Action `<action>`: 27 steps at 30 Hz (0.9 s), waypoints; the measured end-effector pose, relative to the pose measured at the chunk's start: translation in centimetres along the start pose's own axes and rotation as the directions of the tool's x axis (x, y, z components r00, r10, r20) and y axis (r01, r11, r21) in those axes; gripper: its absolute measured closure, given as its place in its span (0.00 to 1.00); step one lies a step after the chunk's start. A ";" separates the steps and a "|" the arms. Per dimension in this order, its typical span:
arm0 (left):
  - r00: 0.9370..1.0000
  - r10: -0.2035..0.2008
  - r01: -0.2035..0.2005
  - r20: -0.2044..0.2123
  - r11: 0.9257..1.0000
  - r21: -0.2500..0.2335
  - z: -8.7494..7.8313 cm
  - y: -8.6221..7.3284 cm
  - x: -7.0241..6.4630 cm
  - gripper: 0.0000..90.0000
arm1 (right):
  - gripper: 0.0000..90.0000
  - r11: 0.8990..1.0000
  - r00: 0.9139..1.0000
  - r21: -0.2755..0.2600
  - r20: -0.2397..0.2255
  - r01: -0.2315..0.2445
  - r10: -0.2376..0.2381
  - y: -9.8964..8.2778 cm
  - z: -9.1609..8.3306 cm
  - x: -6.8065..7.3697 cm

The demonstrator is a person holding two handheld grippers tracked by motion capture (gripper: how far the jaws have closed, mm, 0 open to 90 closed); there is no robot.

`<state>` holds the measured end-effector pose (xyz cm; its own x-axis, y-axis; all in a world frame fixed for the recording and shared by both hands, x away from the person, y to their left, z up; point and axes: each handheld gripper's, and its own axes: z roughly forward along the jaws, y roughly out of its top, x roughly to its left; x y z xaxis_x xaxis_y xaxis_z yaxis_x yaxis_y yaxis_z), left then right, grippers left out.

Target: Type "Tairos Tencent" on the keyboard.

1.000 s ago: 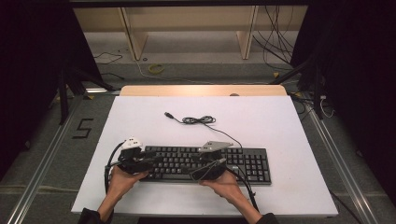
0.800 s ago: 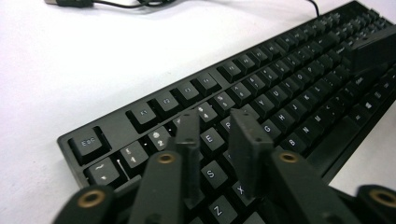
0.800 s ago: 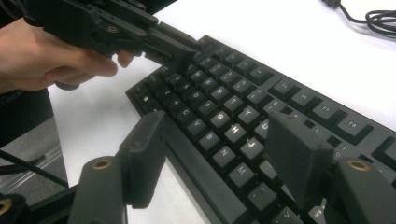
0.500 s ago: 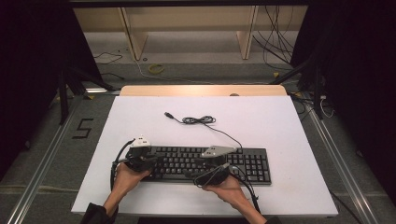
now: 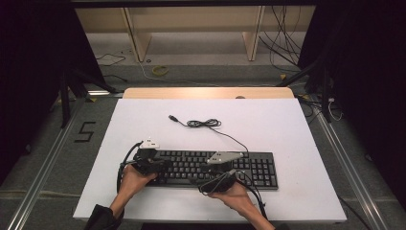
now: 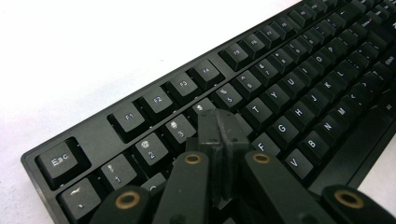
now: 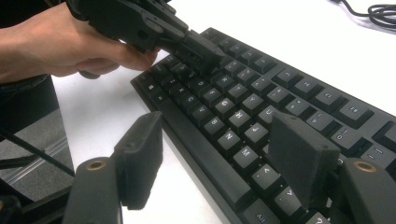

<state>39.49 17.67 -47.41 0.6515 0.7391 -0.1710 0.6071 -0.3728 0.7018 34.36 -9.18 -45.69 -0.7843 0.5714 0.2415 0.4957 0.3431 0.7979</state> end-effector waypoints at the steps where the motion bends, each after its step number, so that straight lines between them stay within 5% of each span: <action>1: 1.000 -0.001 0.001 0.002 1.000 0.000 0.0 0.0 0.0 0.99 | 0.40 1.000 1.000 -0.001 0.000 0.000 0.000 0.0 0.0 0.0; 17: 1.000 -0.007 0.007 -0.001 1.000 -0.007 0.0 0.0 -0.1 0.99 | 0.41 1.000 1.000 -0.003 0.007 0.003 -0.003 0.0 0.1 0.0; 27: 0.997 -0.057 0.060 0.046 0.995 -0.073 -1.2 0.0 -0.2 0.79 | 0.46 1.000 1.000 -0.005 0.010 0.001 -0.001 0.1 0.3 -0.2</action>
<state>38.78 18.22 -46.53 0.6360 0.7326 -0.2423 0.6102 -0.2853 0.7391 34.68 -8.99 -45.79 -0.7810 0.5787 0.2348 0.4927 0.3399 0.8011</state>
